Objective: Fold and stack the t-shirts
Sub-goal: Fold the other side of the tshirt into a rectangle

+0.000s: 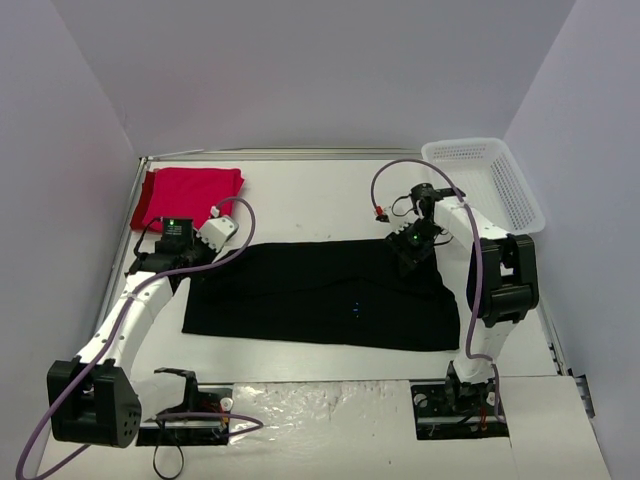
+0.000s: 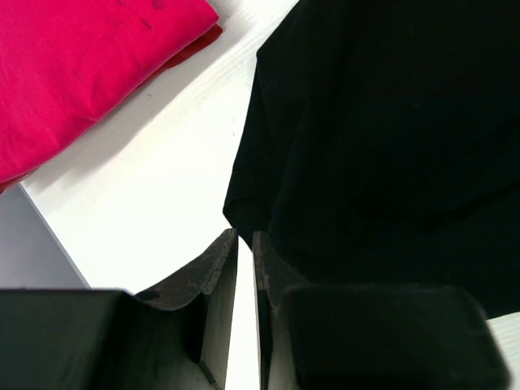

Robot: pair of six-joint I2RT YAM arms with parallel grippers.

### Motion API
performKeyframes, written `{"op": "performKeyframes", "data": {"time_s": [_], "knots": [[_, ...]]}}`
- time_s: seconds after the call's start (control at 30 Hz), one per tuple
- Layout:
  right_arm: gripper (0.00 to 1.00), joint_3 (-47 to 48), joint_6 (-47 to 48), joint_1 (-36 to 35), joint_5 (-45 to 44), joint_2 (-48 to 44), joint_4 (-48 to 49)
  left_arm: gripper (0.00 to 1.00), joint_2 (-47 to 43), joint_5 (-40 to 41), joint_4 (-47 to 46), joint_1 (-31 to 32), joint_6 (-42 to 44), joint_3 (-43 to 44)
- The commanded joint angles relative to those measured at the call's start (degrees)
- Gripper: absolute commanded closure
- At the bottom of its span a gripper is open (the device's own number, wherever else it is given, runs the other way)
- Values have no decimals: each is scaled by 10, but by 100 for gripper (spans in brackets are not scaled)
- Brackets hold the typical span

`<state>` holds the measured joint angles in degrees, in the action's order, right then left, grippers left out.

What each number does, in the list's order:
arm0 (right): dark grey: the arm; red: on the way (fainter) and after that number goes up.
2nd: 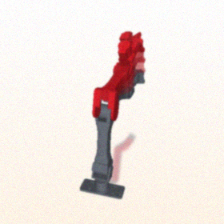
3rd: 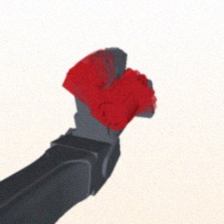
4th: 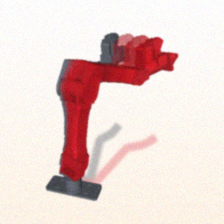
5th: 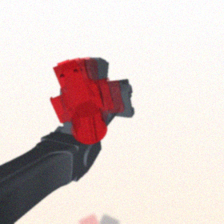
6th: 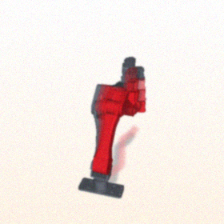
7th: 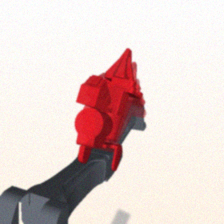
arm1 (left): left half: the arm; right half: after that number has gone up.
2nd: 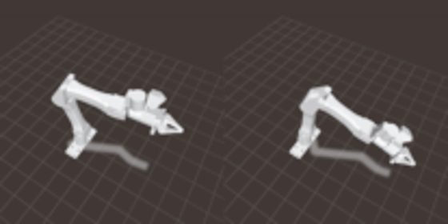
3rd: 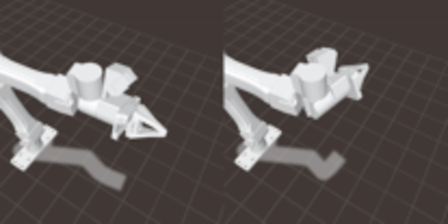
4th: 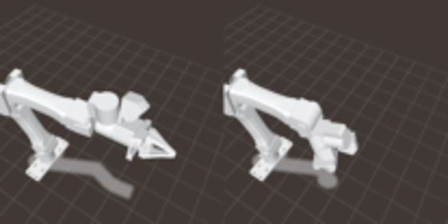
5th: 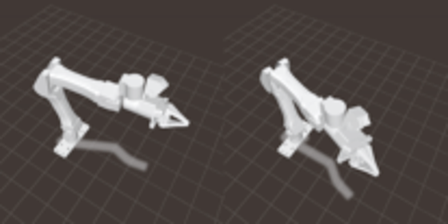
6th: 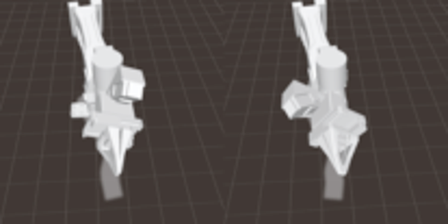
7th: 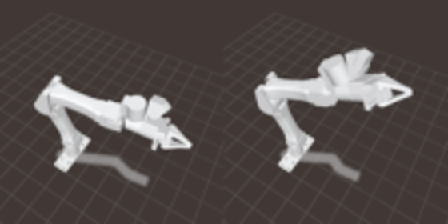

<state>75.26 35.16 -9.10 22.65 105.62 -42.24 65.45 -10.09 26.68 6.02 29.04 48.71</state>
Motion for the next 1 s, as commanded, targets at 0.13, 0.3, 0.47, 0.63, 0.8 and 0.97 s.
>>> {"op": "performKeyframes", "data": {"time_s": [0.13, 0.3, 0.47, 0.63, 0.8, 0.97], "knots": [[57, 41, -5, -3, -27, 21, -7, 87, -13, -8, -1, -3, -22, 0], [58, 40, -3, -3, -28, 42, -3, 87, -6, -9, -3, -3, -26, 0], [62, 24, 2, -4, -19, 49, -3, 87, -1, -12, -3, -2, -28, 0], [63, 10, 4, -4, -13, 35, -3, 87, -3, -14, -4, -3, -29, 0], [63, 1, -1, -4, -8, 16, -7, 87, -4, -14, -5, -3, -31, -2], [64, -10, -4, -7, 1, 3, -9, 87, -10, -15, -3, -2, -32, -7]]}}
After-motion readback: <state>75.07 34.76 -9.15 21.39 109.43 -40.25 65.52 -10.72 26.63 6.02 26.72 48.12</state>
